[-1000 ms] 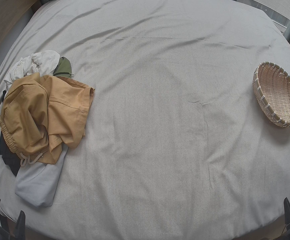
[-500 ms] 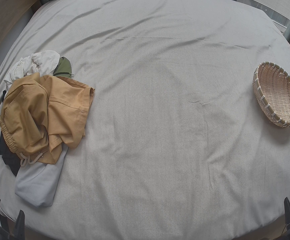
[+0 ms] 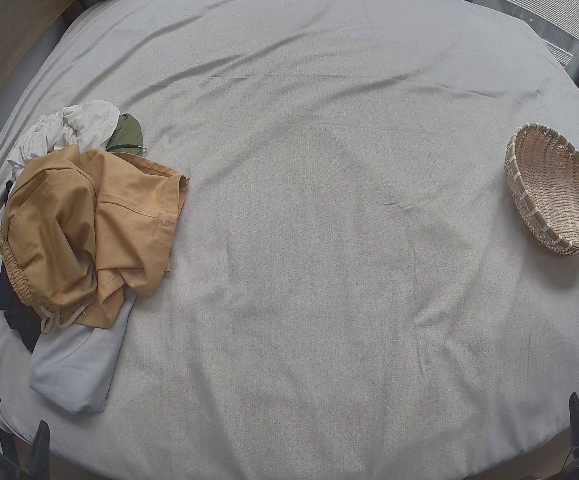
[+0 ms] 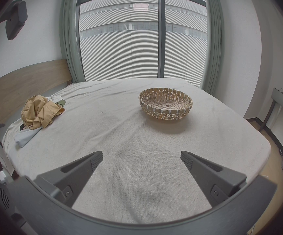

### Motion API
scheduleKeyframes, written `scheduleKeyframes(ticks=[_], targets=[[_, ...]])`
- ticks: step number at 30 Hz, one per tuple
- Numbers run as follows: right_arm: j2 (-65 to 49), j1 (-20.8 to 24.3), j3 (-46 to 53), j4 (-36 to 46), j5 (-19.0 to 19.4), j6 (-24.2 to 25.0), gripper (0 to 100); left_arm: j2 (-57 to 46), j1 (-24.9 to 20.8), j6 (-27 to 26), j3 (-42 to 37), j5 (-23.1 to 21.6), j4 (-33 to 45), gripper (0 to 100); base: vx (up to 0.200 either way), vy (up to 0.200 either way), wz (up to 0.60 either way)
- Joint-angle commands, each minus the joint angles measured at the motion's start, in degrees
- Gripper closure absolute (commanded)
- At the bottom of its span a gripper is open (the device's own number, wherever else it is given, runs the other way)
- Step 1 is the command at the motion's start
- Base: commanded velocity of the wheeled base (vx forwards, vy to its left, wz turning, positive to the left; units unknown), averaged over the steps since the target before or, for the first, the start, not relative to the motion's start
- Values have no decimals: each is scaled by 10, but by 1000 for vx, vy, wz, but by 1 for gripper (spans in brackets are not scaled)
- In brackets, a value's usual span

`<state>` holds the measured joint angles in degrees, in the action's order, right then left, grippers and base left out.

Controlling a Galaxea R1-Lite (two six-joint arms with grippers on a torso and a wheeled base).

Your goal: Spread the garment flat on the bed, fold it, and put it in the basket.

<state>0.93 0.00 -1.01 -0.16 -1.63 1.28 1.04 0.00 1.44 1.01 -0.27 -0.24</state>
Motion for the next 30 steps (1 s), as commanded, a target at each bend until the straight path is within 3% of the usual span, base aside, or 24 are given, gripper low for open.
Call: scheduleKeyframes(ticks=[1, 8, 10, 11, 13, 20, 25, 30], targets=[[-9, 0, 10, 0, 0, 1, 0, -10, 0, 1, -10, -1, 0, 0, 0, 0, 0], [-9, -1, 10, 1, -1, 0, 0, -3, 3, 4, 11, 2, -9, 0, 0, 0, 0], [-8, -1, 10, 1, 0, 0, 0, 52, 14, 9, 146, -1, -13, 0, 0, 0, 0], [-8, -2, 10, 1, 0, 0, 0, 56, 15, 10, 152, -1, -13, 0, 0, 0, 0], [-8, -3, 10, 2, 1, -6, 0, 104, 4, 44, 205, -3, -15, 0, 0, 0, 0], [-8, 0, 10, 2, 0, -5, 0, 216, -56, 297, 326, -1, -2, 0, 0, 0, 0], [-8, -1, 10, 2, 1, -7, 0, 318, -79, 319, 327, -6, -10, 0, 0, 0, 0], [-9, -1, 10, 1, 0, -3, 0, 354, -60, 347, 324, -3, -10, 0, 0, 0, 0]])
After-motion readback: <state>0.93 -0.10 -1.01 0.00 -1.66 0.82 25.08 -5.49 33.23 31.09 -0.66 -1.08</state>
